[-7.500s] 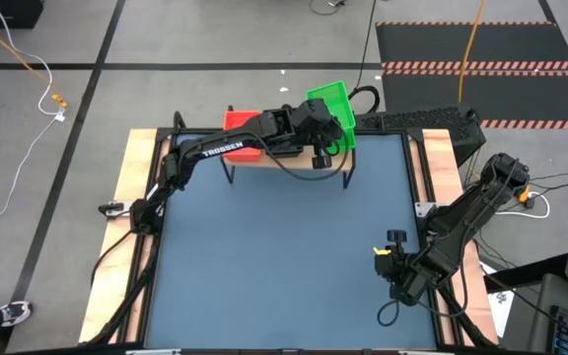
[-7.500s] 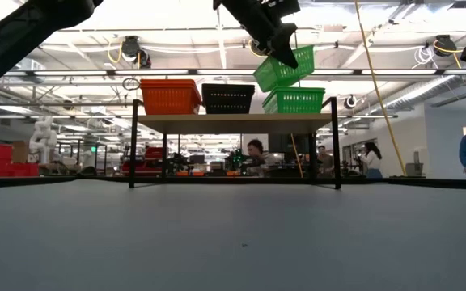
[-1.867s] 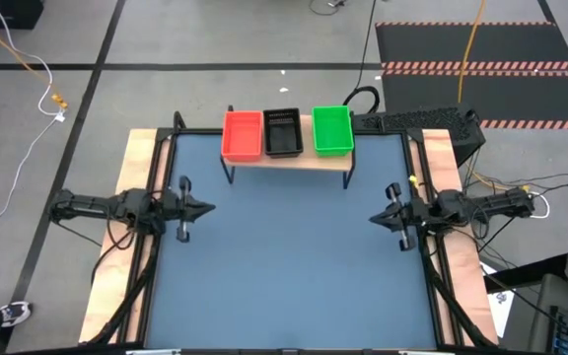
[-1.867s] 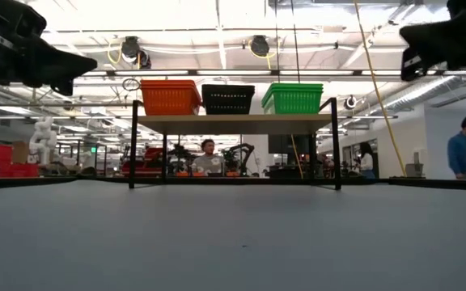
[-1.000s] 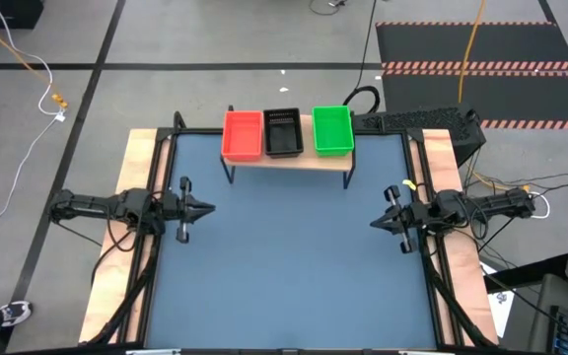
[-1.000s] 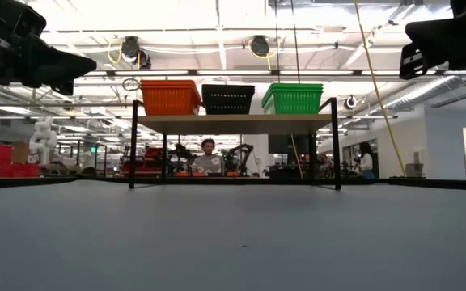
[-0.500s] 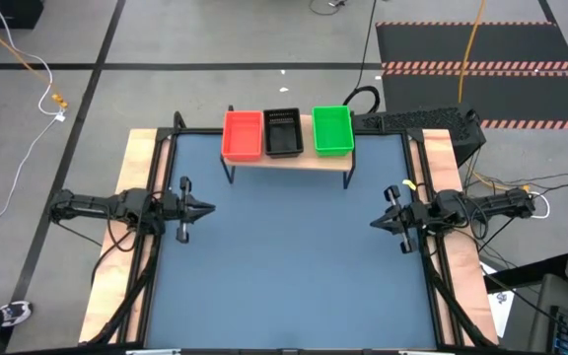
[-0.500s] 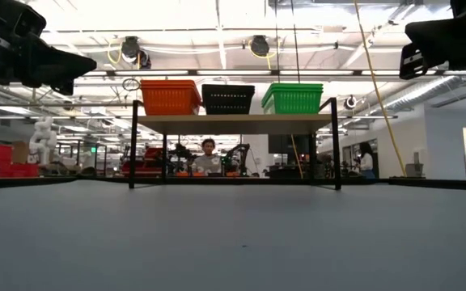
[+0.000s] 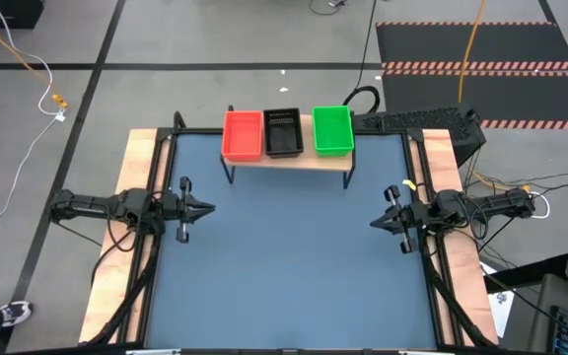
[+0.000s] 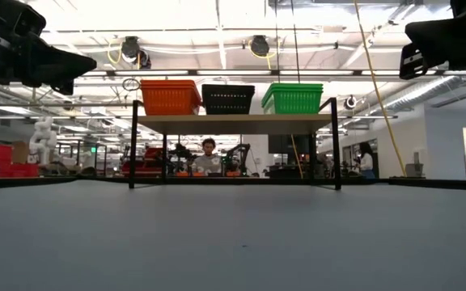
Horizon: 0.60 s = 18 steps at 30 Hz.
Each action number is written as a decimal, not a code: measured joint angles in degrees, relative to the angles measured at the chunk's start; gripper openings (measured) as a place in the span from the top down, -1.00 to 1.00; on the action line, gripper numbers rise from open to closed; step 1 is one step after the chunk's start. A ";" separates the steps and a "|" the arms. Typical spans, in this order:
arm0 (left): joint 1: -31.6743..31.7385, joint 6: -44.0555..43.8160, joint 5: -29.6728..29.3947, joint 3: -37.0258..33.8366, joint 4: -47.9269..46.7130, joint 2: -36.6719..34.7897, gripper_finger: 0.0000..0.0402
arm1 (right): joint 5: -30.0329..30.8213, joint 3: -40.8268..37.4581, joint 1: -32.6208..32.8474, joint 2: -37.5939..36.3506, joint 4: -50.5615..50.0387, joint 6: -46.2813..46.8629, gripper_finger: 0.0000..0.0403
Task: Stack baskets on shelf by color
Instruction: Return to Home Position
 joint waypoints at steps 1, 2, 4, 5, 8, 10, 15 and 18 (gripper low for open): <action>0.00 0.00 0.00 0.00 -0.01 0.00 0.81 | 0.00 0.00 0.00 0.00 0.00 0.00 1.00; 0.00 0.00 0.00 0.00 -0.01 0.00 0.81 | 0.00 0.00 0.00 0.00 -0.01 0.00 1.00; 0.00 0.00 0.04 0.00 0.00 0.00 0.81 | 0.00 0.00 0.00 0.00 0.02 0.00 1.00; 0.00 0.00 0.07 0.00 0.00 0.00 0.81 | 0.00 0.00 0.00 0.00 -0.01 0.01 1.00; 0.00 0.00 0.15 0.00 0.00 0.00 0.81 | 0.00 0.00 0.00 0.00 0.01 0.02 1.00; 0.00 0.00 0.15 0.00 -0.01 0.00 0.81 | 0.00 0.00 0.00 0.00 -0.01 0.00 1.00; 0.00 0.00 0.15 0.00 -0.01 0.00 0.81 | 0.00 0.00 0.00 0.00 -0.01 0.01 1.00; 0.00 0.00 0.14 0.00 -0.01 0.00 0.81 | 0.00 0.00 0.00 0.00 -0.01 0.02 1.00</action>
